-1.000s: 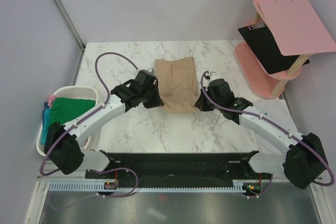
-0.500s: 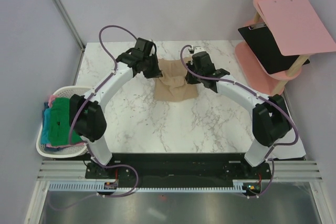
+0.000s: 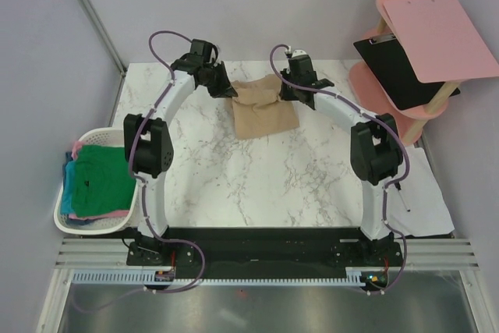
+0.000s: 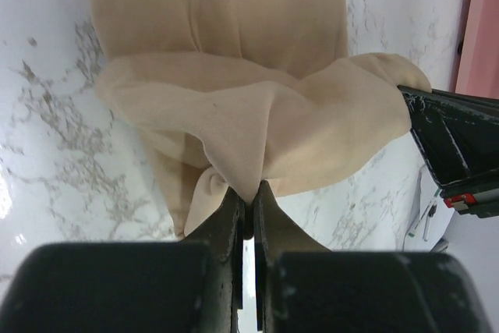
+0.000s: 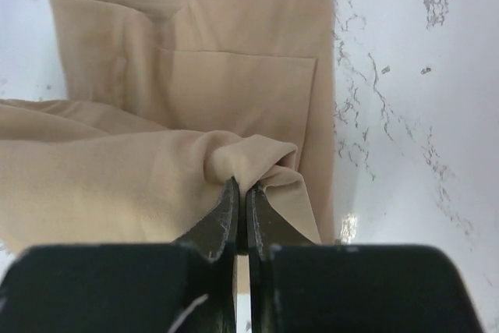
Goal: Fold and stack the t-shirts
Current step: Fold the long partially folded tshirt into a neat square, then smooth out wrinkles on the folded tshirt
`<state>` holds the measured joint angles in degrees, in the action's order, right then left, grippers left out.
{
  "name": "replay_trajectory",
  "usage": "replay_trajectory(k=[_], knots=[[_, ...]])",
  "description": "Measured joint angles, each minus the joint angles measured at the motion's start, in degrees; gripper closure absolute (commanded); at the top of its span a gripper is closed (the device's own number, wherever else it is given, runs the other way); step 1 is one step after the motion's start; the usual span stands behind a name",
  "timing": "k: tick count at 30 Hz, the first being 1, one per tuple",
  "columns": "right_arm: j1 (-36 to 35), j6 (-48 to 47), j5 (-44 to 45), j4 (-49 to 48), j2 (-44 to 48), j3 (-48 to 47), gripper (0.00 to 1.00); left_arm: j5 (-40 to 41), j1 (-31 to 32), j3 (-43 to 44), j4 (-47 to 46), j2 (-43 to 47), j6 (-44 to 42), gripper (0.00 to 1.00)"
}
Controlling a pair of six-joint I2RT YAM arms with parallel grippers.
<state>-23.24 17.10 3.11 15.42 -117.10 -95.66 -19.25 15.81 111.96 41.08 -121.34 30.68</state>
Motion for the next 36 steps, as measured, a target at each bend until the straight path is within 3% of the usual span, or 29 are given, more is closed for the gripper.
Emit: replay_trajectory(k=[6,8,9,10,11,12,13,14,19,29,36], knots=[[1.22,-0.42,-1.36,-0.55,-9.11,-6.78,0.88,-5.46,-3.48,7.98,0.57,-9.53,-0.13,0.95],[1.33,-0.87,-1.36,-0.33,-12.46,-10.67,0.79,-7.39,-4.35,11.82,0.96,-13.09,-0.11,0.91],[1.33,-0.9,-1.33,-0.52,-13.64,-12.2,0.74,-8.15,-4.7,13.25,0.87,-14.47,-0.11,0.81],[1.4,-1.07,-1.22,-0.33,-15.23,-14.45,0.51,-9.11,-5.22,15.34,1.07,-16.17,-0.09,0.65],[1.49,-1.09,-0.94,-0.55,-16.9,-16.92,0.38,-10.1,-5.73,17.59,1.05,-17.88,-0.04,0.46],[1.62,-0.9,-0.42,-1.14,-18.29,-19.12,0.25,-10.99,-6.25,19.67,1.01,-19.43,0.02,0.41],[1.73,-0.66,0.17,-1.62,-19.32,-20.59,0.06,-11.58,-6.82,21.46,0.74,-20.87,0.07,0.06],[1.9,-0.79,0.85,-2.25,-20.48,-22.25,0.02,-12.31,-7.34,22.97,0.55,-22.01,0.28,0.04],[2.64,-0.39,4.02,-7.28,-22.18,-23.12,0.02,-13.86,-9.05,21.55,-1.9,-22.25,0.0,0.02],[2.8,0.48,7.63,-12.92,-10.95,1.7,0.02,-11.98,-7.21,-15.56,-15.17,-3.04,-0.11,0.04],[3.15,2.43,7.76,-16.81,-4.42,12.9,0.02,-11.65,-3.56,-25.88,-23.67,0.35,0.46,0.05]])
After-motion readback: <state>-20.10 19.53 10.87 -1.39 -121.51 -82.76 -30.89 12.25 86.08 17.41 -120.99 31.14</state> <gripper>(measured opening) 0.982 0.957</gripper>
